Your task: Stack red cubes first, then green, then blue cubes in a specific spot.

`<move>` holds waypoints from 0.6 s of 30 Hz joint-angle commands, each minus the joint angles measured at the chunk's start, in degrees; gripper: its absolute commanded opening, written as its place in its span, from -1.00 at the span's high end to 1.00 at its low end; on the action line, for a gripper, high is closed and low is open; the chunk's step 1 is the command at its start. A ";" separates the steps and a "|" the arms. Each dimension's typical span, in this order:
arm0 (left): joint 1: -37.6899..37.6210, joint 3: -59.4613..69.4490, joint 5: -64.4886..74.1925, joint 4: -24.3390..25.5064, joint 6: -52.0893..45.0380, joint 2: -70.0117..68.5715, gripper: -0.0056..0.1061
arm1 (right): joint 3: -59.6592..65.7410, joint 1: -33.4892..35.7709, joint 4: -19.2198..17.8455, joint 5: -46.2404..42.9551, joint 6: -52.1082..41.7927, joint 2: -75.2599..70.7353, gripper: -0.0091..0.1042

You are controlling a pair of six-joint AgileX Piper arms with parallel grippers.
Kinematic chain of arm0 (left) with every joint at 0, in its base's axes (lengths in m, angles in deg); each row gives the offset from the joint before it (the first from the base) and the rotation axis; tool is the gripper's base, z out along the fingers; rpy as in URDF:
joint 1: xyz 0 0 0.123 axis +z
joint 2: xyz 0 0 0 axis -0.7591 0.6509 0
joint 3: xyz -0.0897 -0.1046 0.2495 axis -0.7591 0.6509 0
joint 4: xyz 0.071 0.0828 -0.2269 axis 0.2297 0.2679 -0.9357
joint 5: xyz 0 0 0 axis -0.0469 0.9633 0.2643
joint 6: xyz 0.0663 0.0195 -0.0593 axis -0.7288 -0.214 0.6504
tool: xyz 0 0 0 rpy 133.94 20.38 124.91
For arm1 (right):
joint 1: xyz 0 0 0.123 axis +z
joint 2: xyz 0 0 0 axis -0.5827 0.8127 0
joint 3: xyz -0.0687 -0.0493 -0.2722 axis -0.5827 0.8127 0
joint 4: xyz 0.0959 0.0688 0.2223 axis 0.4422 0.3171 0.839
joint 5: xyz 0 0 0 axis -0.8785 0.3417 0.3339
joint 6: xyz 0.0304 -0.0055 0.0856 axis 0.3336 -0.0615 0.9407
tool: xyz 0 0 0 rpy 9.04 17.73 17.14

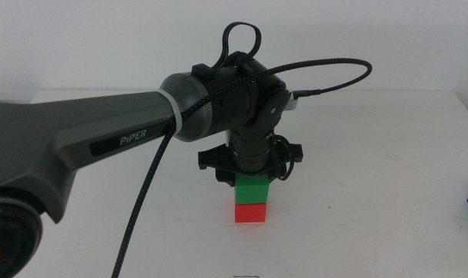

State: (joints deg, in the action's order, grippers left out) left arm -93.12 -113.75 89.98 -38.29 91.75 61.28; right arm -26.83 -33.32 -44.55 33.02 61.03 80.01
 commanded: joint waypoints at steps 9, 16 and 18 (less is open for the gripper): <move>-0.11 -1.84 -1.38 2.08 -0.10 -3.30 -0.53 | -1.02 -0.37 -0.46 -4.34 -0.75 -1.32 -0.82; -0.11 -1.84 -1.33 2.06 -1.25 -3.69 -0.62 | -1.02 -0.37 -0.46 -4.34 -0.75 -1.32 -0.82; -0.11 -1.84 -1.33 1.91 -1.51 -4.13 -0.62 | -1.02 -0.37 -0.46 -4.34 -0.75 -1.32 -0.82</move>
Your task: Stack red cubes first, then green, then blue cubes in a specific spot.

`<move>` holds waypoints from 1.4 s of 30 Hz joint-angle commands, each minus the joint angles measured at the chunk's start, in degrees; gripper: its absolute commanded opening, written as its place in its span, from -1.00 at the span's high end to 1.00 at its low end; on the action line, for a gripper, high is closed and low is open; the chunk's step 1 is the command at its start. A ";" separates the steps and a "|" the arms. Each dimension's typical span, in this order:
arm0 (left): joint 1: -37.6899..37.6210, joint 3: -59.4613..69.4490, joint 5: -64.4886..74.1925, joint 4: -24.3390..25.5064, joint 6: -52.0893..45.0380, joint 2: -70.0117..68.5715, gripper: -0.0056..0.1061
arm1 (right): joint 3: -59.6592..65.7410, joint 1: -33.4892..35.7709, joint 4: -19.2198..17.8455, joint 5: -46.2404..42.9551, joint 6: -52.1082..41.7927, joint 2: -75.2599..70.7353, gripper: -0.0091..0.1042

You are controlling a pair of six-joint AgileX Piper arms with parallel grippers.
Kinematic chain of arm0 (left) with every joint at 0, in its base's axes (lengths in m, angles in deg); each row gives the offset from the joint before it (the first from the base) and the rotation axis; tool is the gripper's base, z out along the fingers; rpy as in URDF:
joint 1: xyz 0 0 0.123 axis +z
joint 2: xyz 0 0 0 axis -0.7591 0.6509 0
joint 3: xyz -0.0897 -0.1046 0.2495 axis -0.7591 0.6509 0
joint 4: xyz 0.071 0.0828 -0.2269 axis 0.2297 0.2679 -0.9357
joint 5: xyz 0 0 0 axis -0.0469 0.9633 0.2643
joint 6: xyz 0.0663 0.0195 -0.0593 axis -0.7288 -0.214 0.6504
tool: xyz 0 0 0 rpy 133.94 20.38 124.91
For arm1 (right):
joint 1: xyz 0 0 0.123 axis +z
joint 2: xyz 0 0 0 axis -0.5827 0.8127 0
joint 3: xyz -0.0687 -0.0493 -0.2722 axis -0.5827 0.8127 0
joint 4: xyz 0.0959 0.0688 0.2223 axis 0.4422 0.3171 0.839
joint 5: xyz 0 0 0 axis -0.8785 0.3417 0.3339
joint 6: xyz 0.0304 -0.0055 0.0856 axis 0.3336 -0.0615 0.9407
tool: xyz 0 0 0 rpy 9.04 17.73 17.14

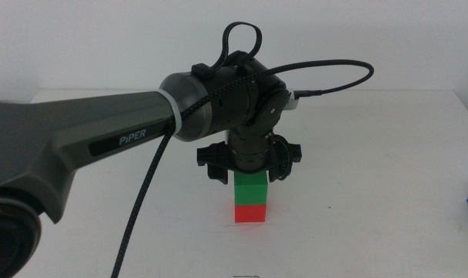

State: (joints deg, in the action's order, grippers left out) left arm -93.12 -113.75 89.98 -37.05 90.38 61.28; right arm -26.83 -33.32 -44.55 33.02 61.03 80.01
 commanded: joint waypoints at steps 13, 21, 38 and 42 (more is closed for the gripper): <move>-0.11 -2.00 -1.59 0.97 -0.89 -8.82 -0.62 | -1.02 -0.37 -0.46 -4.34 -0.75 -1.32 -0.82; -0.11 -2.00 -2.47 1.47 -9.82 -18.40 -0.62 | -1.02 -0.37 -0.46 -4.34 -0.75 -1.32 -0.82; 5.51 10.76 -0.17 -19.38 -59.85 -55.12 -0.78 | -1.02 -0.37 -0.46 -4.34 -0.75 -1.32 -0.82; 10.20 17.23 0.10 -31.90 -69.46 -62.88 -0.78 | -1.02 -0.37 -0.46 -4.34 -0.75 -1.32 -0.82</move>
State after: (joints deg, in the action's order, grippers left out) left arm -84.17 -97.30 93.06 -62.05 25.29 1.12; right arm -26.83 -33.32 -44.55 33.02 61.03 80.01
